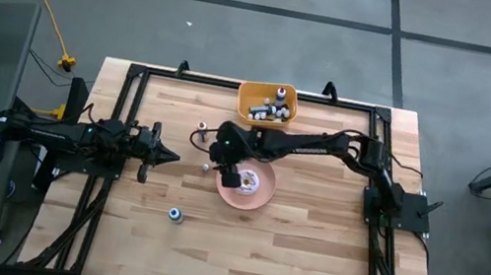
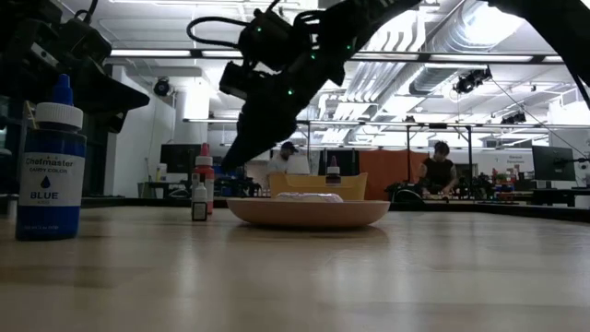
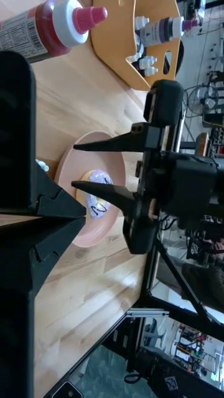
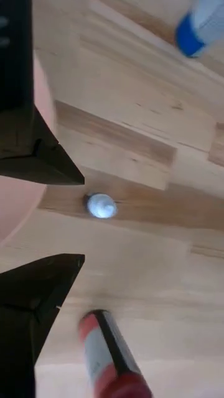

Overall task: Pick & Place food coloring
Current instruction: Put the small black food coloring bottle into the orange bin

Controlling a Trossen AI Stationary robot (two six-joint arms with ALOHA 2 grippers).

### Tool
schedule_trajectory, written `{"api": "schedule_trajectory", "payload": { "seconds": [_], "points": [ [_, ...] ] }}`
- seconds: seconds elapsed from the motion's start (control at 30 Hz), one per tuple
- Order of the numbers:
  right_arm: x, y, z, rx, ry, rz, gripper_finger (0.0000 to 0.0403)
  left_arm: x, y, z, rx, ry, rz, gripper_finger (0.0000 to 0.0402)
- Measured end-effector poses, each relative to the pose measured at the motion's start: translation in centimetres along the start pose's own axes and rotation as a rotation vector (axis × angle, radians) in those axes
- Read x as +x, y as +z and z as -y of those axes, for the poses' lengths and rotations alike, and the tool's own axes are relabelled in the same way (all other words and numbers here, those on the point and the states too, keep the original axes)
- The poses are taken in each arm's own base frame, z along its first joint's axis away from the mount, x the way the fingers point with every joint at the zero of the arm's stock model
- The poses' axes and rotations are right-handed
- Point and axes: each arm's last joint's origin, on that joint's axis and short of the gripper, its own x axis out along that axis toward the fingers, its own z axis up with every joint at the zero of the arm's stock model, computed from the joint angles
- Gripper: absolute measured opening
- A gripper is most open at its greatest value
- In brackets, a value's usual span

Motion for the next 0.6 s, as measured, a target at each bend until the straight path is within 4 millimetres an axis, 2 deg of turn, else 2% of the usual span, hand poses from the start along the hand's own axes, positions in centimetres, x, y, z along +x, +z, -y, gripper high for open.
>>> {"api": "schedule_trajectory", "payload": {
  "seconds": [0.33,0.6],
  "points": [
    [0.9,-0.9,-0.3,0.131,0.001,0.061,0.0181,0.0,0.0,0.0,0.0,0.001,0.0,0.0001],
    [2.5,-1.3,-1.0,0.142,0.054,0.084,0.0181,0.0,0.0,0.0,0.0,0.0,0.0,0.0001]
  ]
}}
